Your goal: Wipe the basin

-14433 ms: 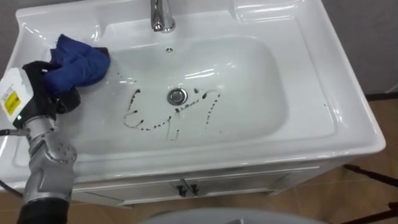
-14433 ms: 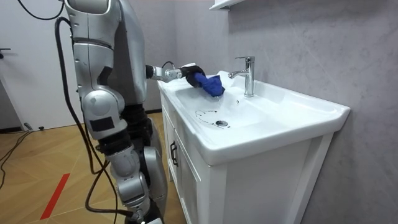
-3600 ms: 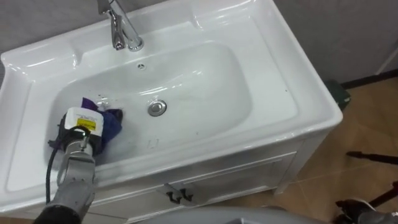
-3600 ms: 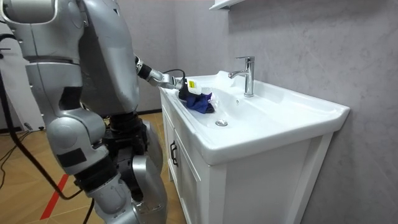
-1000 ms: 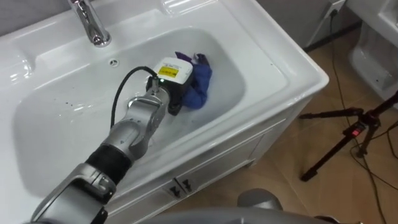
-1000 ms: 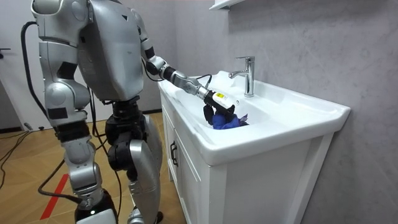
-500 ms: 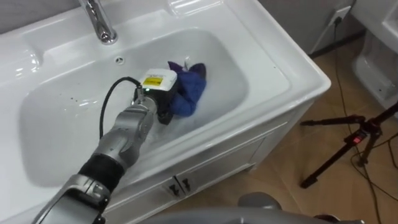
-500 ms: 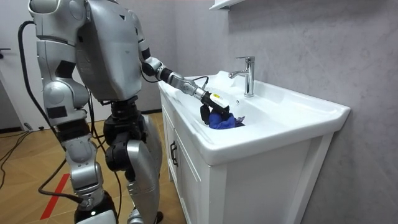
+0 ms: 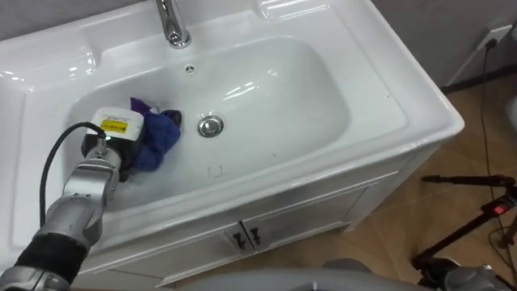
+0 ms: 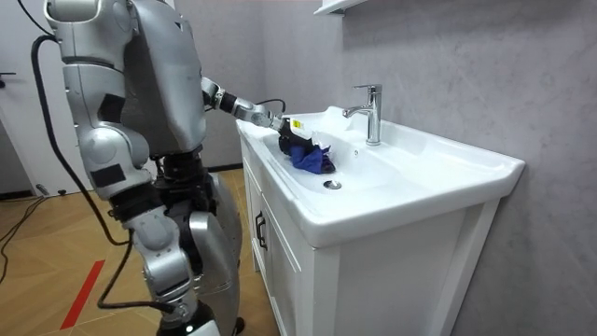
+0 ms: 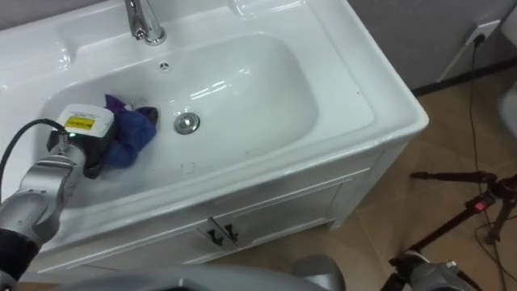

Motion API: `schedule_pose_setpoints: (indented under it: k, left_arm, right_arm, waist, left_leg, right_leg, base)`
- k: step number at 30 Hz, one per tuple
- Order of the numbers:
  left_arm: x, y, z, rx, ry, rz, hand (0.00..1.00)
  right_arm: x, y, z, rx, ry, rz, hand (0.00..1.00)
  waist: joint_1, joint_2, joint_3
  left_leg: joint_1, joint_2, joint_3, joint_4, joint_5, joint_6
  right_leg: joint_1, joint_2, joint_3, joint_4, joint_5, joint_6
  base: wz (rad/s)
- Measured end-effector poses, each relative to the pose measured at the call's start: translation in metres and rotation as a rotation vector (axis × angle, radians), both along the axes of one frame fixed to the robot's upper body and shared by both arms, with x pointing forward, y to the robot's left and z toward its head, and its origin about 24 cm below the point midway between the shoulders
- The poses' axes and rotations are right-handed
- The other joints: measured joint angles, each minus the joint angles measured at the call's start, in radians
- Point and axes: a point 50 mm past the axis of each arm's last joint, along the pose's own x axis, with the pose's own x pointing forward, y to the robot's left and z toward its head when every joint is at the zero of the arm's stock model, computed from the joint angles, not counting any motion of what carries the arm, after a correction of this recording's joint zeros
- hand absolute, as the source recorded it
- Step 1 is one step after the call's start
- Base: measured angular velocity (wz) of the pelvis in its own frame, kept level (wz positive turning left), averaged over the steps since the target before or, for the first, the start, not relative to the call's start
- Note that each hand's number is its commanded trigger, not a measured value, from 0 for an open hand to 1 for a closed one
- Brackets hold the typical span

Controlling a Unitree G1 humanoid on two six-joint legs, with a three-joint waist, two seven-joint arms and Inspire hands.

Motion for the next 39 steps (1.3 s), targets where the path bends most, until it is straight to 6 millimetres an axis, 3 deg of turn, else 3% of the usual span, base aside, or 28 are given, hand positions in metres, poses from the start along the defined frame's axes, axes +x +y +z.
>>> schedule_pose_setpoints:
  k: [6, 9, 14, 18, 33, 39]
  left_arm:
    - [-0.013, -0.002, -0.003, 0.044, -0.05, -0.039, 1.0]
    - [-0.022, -0.001, -0.006, 0.079, -0.078, -0.049, 1.0]
    - [-0.042, -0.005, -0.015, 0.176, -0.099, -0.085, 1.0]
    - [-0.044, -0.011, -0.016, 0.212, -0.114, -0.104, 1.0]
    - [-0.046, -0.017, -0.018, 0.239, -0.128, -0.123, 1.0]
    - [-0.047, -0.024, -0.021, 0.22, -0.133, -0.149, 1.0]
  right_arm:
    - [0.004, -0.005, 0.003, -0.029, 0.006, 0.052, 0.0]
    - [0.001, -0.005, 0.003, -0.044, 0.024, 0.08, 0.0]
    - [-0.005, -0.01, 0.004, -0.061, 0.033, 0.042, 0.0]
    - [-0.004, -0.011, 0.004, -0.074, 0.027, 0.041, 0.0]
    - [-0.001, -0.011, 0.005, -0.089, -0.021, 0.053, 0.0]
    - [0.0, -0.006, 0.003, -0.059, -0.057, 0.039, 0.0]
  waist:
    - [0.028, -0.005, -0.001]
    - [0.039, -0.014, -0.0058]
    - [0.064, -0.023, -0.0102]
    - [0.08, -0.026, -0.0093]
    - [0.079, -0.021, -0.0055]
    - [0.068, -0.016, -0.0014]
  left_leg:
    - [0.002, -0.001, -0.015, -0.002, 0.006, -0.012]
    - [0.003, 0.0, -0.024, -0.002, 0.01, -0.02]
    - [0.038, 0.005, -0.042, -0.005, 0.015, -0.028]
    - [0.046, 0.005, -0.056, -0.006, 0.017, -0.031]
    - [0.054, -0.001, -0.082, -0.019, 0.021, -0.038]
    - [0.07, -0.019, -0.081, -0.061, 0.033, -0.048]
  right_leg:
    - [-0.003, 0.0, -0.014, 0.023, -0.026, -0.013]
    - [-0.007, 0.0, -0.017, 0.028, -0.043, -0.022]
    - [0.031, 0.008, -0.025, 0.025, -0.05, -0.034]
    - [0.041, 0.007, -0.049, 0.023, -0.051, -0.035]
    - [0.059, 0.004, -0.078, -0.006, -0.055, -0.035]
    - [0.057, -0.011, -0.084, 0.002, -0.063, -0.027]
  base:
    - [0.04]
    - [-0.02]
    - [-0.04]
    - [0.06]
    - [0.05]
    - [0.06]
